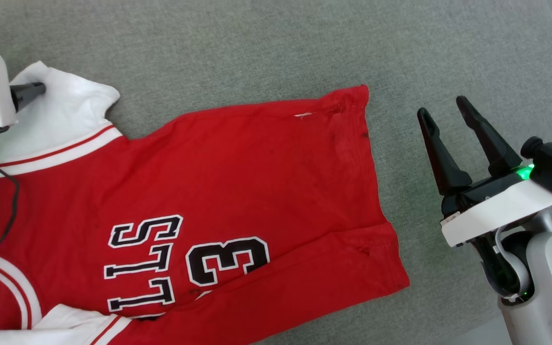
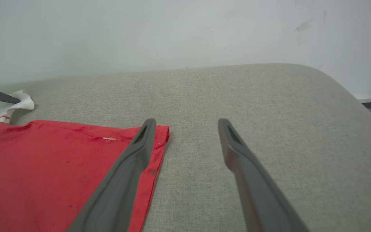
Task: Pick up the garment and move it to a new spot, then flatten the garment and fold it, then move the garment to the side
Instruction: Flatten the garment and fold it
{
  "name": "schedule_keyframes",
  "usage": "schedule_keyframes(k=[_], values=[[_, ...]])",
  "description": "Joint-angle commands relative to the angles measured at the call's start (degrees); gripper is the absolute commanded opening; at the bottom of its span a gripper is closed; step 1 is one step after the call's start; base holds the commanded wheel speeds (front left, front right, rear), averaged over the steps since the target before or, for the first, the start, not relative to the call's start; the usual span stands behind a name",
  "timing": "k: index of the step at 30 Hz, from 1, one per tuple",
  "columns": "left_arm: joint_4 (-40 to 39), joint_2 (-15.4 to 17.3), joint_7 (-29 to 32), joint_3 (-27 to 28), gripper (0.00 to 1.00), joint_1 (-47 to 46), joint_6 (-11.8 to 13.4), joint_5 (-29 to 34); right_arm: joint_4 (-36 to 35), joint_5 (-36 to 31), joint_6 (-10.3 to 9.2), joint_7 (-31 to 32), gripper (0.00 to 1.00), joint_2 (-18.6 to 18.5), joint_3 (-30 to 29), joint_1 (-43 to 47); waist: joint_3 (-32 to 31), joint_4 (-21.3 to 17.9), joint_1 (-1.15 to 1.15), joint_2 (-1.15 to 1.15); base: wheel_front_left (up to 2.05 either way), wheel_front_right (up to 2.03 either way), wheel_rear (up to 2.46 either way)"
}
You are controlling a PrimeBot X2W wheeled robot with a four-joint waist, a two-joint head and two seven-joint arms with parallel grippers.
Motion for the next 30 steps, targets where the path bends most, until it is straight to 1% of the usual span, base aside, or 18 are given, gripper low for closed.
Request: schedule_keyframes(k=[1,2,3,4,5,6,10,13,16,21,24,28,30], values=[[0.95,-0.11,0.91,-0.73,1.00,1.22,0.43,0.22,0.37,0.51,-0.02,-0.17,1.00,0.24,0.20,-0.68,1.11,-0.96,-0.01,0.00,0.00,0.00,0.00],[1.35,0.15,1.98,-1.15,1.00,1.72,0.94,0.29,0.60,0.85,-0.02,-0.46,1.00,0.20,0.34,-0.82,1.39,-1.14,-0.01,0.00,0.00,0.00,0.00],[2.05,0.08,3.31,-1.55,0.89,2.60,1.45,-0.16,1.00,1.26,-0.02,-0.47,1.00,0.10,0.46,-0.90,1.53,-1.28,-0.01,0.00,0.00,0.00,0.00],[2.44,-0.26,4.26,-1.68,0.46,3.42,1.78,-0.76,1.45,1.87,-0.02,-0.16,1.00,0.18,0.47,-0.84,1.63,-1.39,-0.01,0.00,0.00,0.00,0.00],[2.49,-0.77,4.51,-1.54,0.15,4.08,2.12,-1.34,1.65,2.18,-0.02,-0.29,1.00,0.10,0.38,-1.02,1.71,-1.44,-0.01,0.00,0.00,0.00,0.00],[2.42,-1.30,4.39,-1.45,0.00,4.67,2.34,-1.68,1.92,2.89,-0.02,0.00,1.00,-0.10,0.43,-1.21,1.72,-1.43,-0.01,0.00,0.00,0.00,0.00],[1.97,-2.64,2.86,-1.24,0.00,5.81,2.97,-2.16,3.08,6.89,-0.02,3.28,1.00,-1.48,1.07,-2.29,1.11,-0.73,-0.01,0.00,0.00,0.00,0.00],[1.63,-3.32,0.77,-0.82,0.00,4.78,2.90,-1.83,4.75,10.20,-0.02,8.00,1.00,-2.84,1.33,-4.04,0.18,0.44,-0.01,0.00,0.00,0.00,0.00],[1.30,-3.98,-0.85,-0.70,0.00,2.39,2.59,-1.16,7.21,13.60,-0.02,15.37,1.00,-4.22,1.62,-7.10,-0.53,2.14,-0.01,0.00,0.00,0.00,0.00],[-1.14,-6.23,-3.67,-0.73,0.00,-2.53,1.61,-0.42,11.50,18.73,-0.02,30.04,1.00,-6.72,2.23,-12.85,-0.66,6.11,-0.01,0.00,0.00,0.00,0.00],[-2.78,-7.70,-4.76,-1.12,0.00,-4.49,0.91,0.01,13.61,19.73,-0.02,37.21,1.00,-7.31,1.93,-16.11,0.01,8.44,-0.01,0.00,0.00,0.00,0.00],[-5.15,-8.98,-5.77,-2.02,0.00,-6.39,0.13,0.71,16.48,18.65,-0.02,42.96,1.00,-7.54,1.41,-19.84,1.18,11.08,-0.01,0.00,0.00,0.00,0.00],[-5.99,-9.35,-6.14,-2.36,0.00,-6.67,-0.15,1.05,18.57,18.21,-0.02,45.32,1.00,-7.08,1.36,-21.33,1.69,12.01,-0.01,0.00,0.00,0.00,0.00]])
